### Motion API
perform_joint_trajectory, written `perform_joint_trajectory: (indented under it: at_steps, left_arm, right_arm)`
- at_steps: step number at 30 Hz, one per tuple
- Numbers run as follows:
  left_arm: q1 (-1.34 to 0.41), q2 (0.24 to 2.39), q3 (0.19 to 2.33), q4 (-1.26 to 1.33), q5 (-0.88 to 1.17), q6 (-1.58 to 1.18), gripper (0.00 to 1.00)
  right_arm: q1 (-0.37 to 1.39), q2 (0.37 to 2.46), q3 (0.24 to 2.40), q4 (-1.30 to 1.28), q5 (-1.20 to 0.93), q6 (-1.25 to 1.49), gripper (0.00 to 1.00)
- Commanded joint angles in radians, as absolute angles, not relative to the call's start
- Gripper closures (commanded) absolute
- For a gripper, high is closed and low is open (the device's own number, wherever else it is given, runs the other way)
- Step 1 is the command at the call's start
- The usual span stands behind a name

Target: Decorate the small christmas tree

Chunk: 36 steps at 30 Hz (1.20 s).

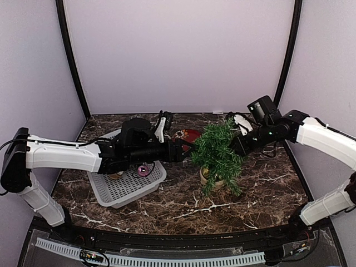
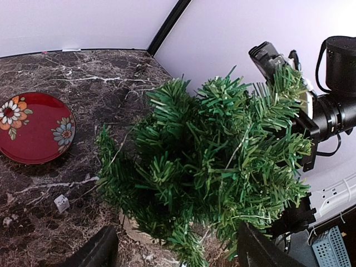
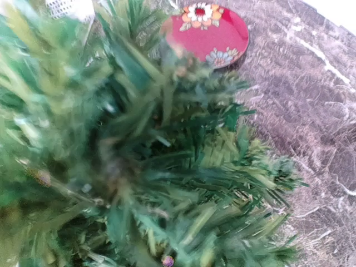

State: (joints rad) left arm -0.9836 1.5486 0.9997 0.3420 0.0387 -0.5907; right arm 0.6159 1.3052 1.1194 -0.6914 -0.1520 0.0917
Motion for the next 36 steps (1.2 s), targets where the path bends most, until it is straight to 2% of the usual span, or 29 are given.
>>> perform_joint_trajectory:
  at_steps: [1,7,13,16,22,25,27,32,36]
  left_arm:
    - [-0.978,1.525,1.030,0.330,0.050,-0.588,0.24]
    - [-0.977,1.524,1.032,0.327,0.051,-0.590,0.24]
    - [-0.977,1.517,1.038,0.317,0.051,-0.586,0.24]
    - [-0.977,1.504,1.041,0.297,0.043,-0.577,0.24]
    - [-0.969,1.452,1.079,0.164,0.017,-0.535,0.15]
    - [-0.959,1.399,1.095,0.078,-0.034,-0.517,0.07]
    - [-0.936,1.364,1.102,-0.039,-0.043,-0.523,0.02]
    - [-0.766,1.244,1.064,-0.242,-0.065,-0.565,0.01]
    - [-0.569,1.177,0.993,-0.323,0.010,-0.589,0.01]
  right_arm:
    - [0.616,1.260,1.170,-0.689,-0.117,0.109,0.86]
    - [0.616,1.245,1.197,-0.705,-0.106,0.113,0.76]
    - [0.615,1.221,1.221,-0.730,-0.087,0.115,0.50]
    - [0.615,1.203,1.231,-0.747,-0.081,0.115,0.43]
    - [0.615,1.156,1.237,-0.763,-0.074,0.118,0.31]
    - [0.615,1.130,1.236,-0.767,-0.068,0.122,0.17]
    - [0.615,1.114,1.237,-0.770,-0.054,0.129,0.13]
    - [0.614,1.049,1.220,-0.746,-0.019,0.155,0.02]
    - [0.606,1.029,1.233,-0.737,-0.005,0.165,0.02]
